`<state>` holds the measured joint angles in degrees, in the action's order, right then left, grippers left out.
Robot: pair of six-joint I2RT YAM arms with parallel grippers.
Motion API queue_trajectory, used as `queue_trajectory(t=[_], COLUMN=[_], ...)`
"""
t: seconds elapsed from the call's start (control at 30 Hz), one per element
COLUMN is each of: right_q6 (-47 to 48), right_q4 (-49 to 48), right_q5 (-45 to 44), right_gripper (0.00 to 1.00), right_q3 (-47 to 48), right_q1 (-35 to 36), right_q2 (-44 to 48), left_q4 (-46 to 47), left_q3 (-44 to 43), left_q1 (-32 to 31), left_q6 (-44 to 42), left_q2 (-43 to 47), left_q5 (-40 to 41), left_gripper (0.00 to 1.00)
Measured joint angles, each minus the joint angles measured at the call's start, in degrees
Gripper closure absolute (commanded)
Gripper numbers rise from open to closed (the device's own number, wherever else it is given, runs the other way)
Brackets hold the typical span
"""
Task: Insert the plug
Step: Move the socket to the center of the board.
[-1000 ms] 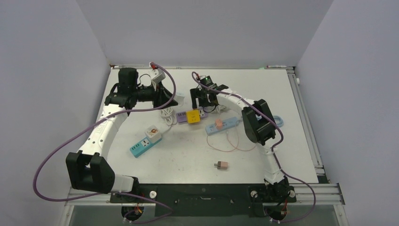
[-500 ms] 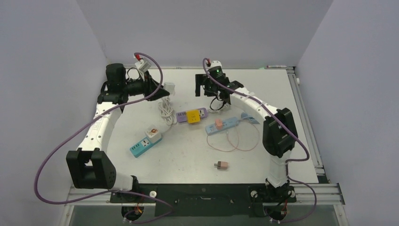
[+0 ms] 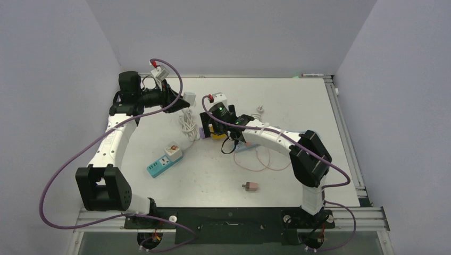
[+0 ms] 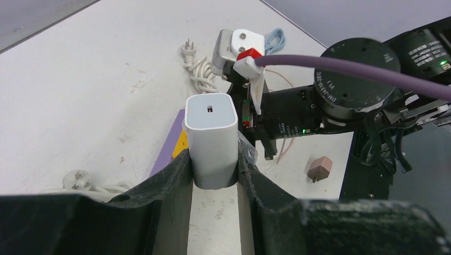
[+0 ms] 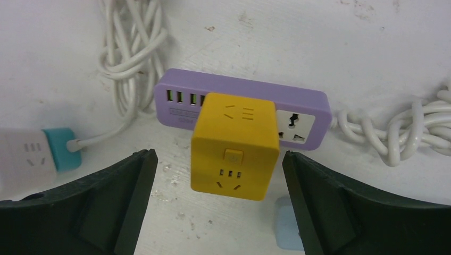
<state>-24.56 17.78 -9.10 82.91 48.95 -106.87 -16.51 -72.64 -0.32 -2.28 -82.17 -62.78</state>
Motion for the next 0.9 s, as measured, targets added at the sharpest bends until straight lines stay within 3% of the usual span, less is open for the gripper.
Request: queue_trajectory(t=[0.27,0.47,0.6,0.7,0.9], right_q6=[0.28,0.24,0.26,0.35,1.40], right_q4=[1.42,1.77,2.27,2.78,7.23], right_q5=[-9.27,-9.73,-9.73,-9.62,-5.33], right_gripper=[0.02,0.14,0.33,0.57,0.66], right_q3=[0.04,2.14,4.24,4.50,14.88], right_q1=[2.16,2.54,2.34,1.60,-1.42], right_q2=[-1.97,-5.27,-8.11,-8.76,-14.71], left_q4=[-0.09,-0.09,-0.02,0.00,0.02], left_q3=[-0.04,-0.11,-0.44,-0.70,-1.81], left_q1=[-0.02,0.31,1.99,3.04,4.17], left_q6=[-0.52,-0.55,-0.52,-0.50,-0.57], left_q2=[0.00,0.00,0.00,-0.04,-0.52], left_q5=[-0.04,-0.11,-0.22,-0.28,-0.52], left_gripper=[1.00,1.00,1.00,1.00,1.00])
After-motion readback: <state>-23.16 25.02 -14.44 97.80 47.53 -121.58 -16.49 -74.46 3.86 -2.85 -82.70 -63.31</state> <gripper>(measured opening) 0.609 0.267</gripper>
